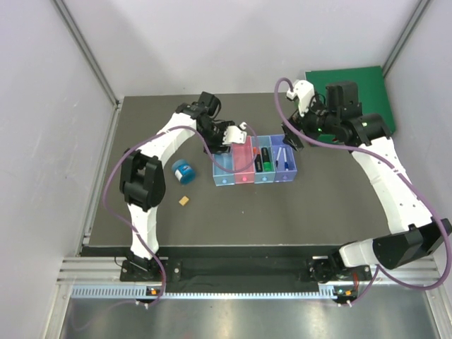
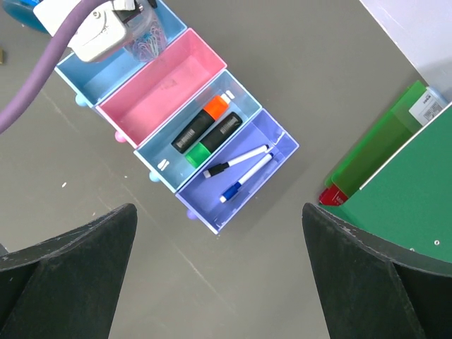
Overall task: Sort the stationery into containers
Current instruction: Place the stationery in the storage box.
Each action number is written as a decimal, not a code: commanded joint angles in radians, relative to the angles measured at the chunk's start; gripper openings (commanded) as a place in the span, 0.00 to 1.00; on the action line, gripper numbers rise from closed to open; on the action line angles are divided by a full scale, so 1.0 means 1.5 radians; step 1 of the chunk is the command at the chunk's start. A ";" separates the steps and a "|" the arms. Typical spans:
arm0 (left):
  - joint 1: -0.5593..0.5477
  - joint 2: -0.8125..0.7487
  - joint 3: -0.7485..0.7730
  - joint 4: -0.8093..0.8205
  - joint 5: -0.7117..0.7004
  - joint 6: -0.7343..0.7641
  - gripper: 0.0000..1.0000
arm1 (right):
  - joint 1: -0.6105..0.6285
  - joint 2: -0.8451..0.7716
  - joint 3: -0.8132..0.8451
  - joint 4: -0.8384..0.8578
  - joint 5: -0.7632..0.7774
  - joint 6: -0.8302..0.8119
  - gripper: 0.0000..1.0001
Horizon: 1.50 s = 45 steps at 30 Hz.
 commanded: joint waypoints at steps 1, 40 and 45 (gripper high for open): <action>-0.002 0.011 0.001 0.027 -0.015 0.025 0.55 | -0.010 -0.033 -0.002 0.021 -0.014 0.010 1.00; -0.032 -0.107 -0.092 0.212 -0.098 -0.020 0.87 | -0.022 -0.047 -0.018 0.011 -0.058 0.035 0.99; -0.025 -0.248 -0.174 0.190 -0.073 -0.020 0.88 | -0.023 -0.037 -0.013 0.000 -0.094 0.051 1.00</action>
